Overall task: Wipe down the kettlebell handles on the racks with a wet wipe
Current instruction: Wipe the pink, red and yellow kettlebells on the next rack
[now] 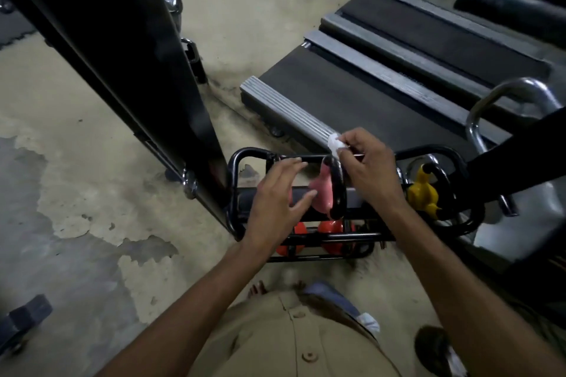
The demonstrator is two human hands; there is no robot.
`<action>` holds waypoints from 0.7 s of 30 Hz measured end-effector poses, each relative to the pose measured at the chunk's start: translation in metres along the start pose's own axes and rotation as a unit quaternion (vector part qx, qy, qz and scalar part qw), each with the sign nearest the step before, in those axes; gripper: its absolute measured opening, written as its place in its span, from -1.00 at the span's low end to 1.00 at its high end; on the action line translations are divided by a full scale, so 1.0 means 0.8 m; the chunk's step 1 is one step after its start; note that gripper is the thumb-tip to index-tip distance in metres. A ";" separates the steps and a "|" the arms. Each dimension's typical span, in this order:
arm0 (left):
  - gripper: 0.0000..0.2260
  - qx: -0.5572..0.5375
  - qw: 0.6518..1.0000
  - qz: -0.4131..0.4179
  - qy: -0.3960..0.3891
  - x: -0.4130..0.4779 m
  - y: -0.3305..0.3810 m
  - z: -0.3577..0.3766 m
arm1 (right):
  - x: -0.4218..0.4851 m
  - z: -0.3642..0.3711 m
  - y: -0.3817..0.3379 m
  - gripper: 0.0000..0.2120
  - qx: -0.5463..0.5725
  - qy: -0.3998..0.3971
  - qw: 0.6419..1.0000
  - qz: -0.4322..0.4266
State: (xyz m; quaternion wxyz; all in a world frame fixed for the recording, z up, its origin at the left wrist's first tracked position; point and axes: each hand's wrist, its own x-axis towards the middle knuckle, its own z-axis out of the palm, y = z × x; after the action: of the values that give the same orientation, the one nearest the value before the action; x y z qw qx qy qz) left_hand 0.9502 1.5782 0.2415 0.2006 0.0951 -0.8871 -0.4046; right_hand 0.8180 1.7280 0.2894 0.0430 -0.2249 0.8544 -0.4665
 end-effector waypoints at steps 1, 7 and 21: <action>-0.48 0.002 0.999 0.000 -0.035 0.007 0.001 0.010 | 0.011 -0.005 0.010 -0.96 -0.037 0.005 0.999 -0.014; -0.12 0.021 0.974 -0.031 -0.222 0.024 0.006 0.068 | 0.064 -0.002 0.074 -0.75 -0.185 -0.083 0.979 0.013; -0.22 0.103 0.981 -0.055 -0.152 0.009 0.032 0.092 | 0.098 0.004 0.068 -0.83 -0.177 -0.313 0.923 -0.139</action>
State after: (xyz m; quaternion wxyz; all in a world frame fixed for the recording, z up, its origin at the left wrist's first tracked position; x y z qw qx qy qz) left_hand 0.9119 1.6428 0.2196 0.0296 0.1015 -0.9377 -0.3310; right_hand 0.7301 1.7176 0.2536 0.2023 -0.4798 0.8263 -0.2145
